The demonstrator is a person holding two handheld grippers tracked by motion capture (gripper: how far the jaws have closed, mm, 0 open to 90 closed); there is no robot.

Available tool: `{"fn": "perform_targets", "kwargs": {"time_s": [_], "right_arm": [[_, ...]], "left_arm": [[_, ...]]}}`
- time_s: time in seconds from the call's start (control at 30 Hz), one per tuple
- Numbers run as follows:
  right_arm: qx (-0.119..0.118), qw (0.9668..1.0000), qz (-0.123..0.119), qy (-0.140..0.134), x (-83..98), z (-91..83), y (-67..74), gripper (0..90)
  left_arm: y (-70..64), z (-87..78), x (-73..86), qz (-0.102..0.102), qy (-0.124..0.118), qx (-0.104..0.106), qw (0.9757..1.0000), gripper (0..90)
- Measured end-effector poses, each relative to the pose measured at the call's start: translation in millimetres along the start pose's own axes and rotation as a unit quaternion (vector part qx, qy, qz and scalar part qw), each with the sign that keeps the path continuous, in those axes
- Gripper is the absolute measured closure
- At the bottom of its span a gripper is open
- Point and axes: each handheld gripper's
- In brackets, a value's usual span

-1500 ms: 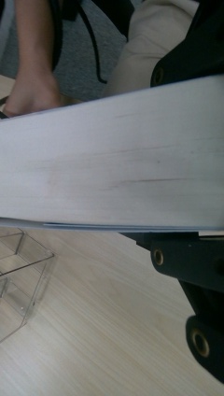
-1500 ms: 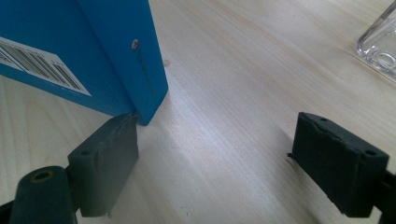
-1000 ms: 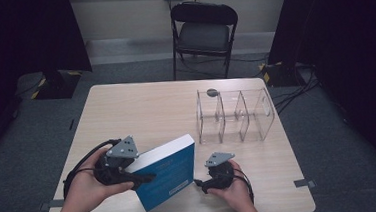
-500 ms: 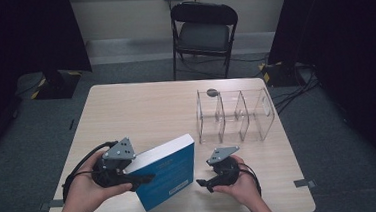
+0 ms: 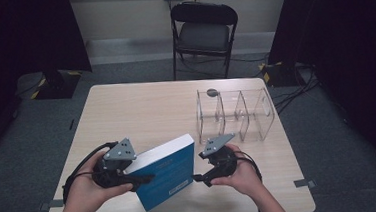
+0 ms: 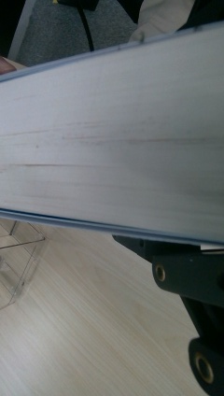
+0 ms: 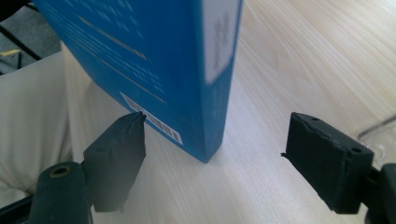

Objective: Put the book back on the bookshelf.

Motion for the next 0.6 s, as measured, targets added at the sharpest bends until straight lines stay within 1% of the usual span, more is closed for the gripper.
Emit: {"fn": "perform_targets", "kwargs": {"time_s": [0.03,0.1,0.13,0.17,0.23,0.27,0.3,0.33,0.37,0.4,0.43,0.47,0.53,0.57,0.6], "right_arm": [[-0.003,1.0,-0.004,0.0,-3.9,-1.5,0.2,19.2],[-0.009,0.9999,-0.007,0.0,-11.1,-4.6,0.4,19.2],[-0.013,0.9999,-0.005,-0.003,-14.6,-6.3,0.5,19.2],[-0.018,0.9998,-0.007,-0.003,-18.1,-8.0,0.3,19.2],[-0.02,0.9997,-0.012,0.005,-24.1,-10.5,0.0,19.2],[-0.022,0.9996,-0.015,0.007,-26.6,-11.6,-0.1,19.2],[-0.027,0.9994,-0.018,0.01,-28.8,-12.5,-0.7,19.2],[-0.027,0.9993,-0.022,0.012,-31.0,-13.0,-1.2,19.2],[-0.026,0.9992,-0.025,0.016,-33.2,-13.8,-1.4,19.2],[-0.025,0.9991,-0.028,0.016,-35.3,-14.2,-2.0,19.2],[-0.028,0.999,-0.03,0.016,-37.3,-14.7,-2.3,19.3],[-0.028,0.999,-0.03,0.017,-39.5,-15.4,-2.5,19.2],[-0.032,0.9989,-0.03,0.018,-43.6,-16.8,-2.2,19.3],[-0.036,0.9988,-0.03,0.018,-46.7,-17.7,-2.2,19.7],[-0.037,0.9987,-0.03,0.021,-49.3,-18.4,-2.0,19.8]], "left_arm": [[-0.5,0.3,0.1,-0.004,-0.002,0.0,1.0,49.0],[-0.9,0.1,0.3,-0.002,-0.001,-0.007,1.0,49.0],[-0.7,-0.2,0.4,-0.004,-0.001,-0.001,1.0,49.0],[-0.7,-0.2,0.4,-0.004,-0.001,-0.001,1.0,49.0],[-1.2,-0.1,0.8,-0.012,-0.003,-0.001,0.9999,48.9],[0.2,-1.2,0.7,-0.004,0.004,-0.001,1.0,48.9],[0.1,-1.4,0.9,-0.006,0.005,-0.002,1.0,48.9],[0.4,-1.0,1.1,-0.005,0.003,-0.001,1.0,48.9],[0.3,-0.8,1.2,-0.005,0.003,-0.004,1.0,48.9],[0.3,-1.5,0.7,-0.004,0.01,-0.004,0.9999,49.0],[0.1,-1.4,0.8,-0.004,0.01,-0.004,0.9999,49.0],[-0.1,-1.2,0.8,-0.005,0.01,-0.004,0.9999,49.1],[0.4,-1.4,0.5,0.0,0.014,-0.006,0.9999,49.1],[0.5,-0.6,1.0,-0.002,0.008,-0.002,1.0,49.1],[0.3,-1.4,0.4,0.0,0.016,-0.006,0.9999,49.1]]}}
Point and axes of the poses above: each handheld gripper's, and its own axes: z roughly forward along the jaws, x roughly out of its underside, y roughly to its left, and after that the axes turned 2 degrees about -y, right-handed
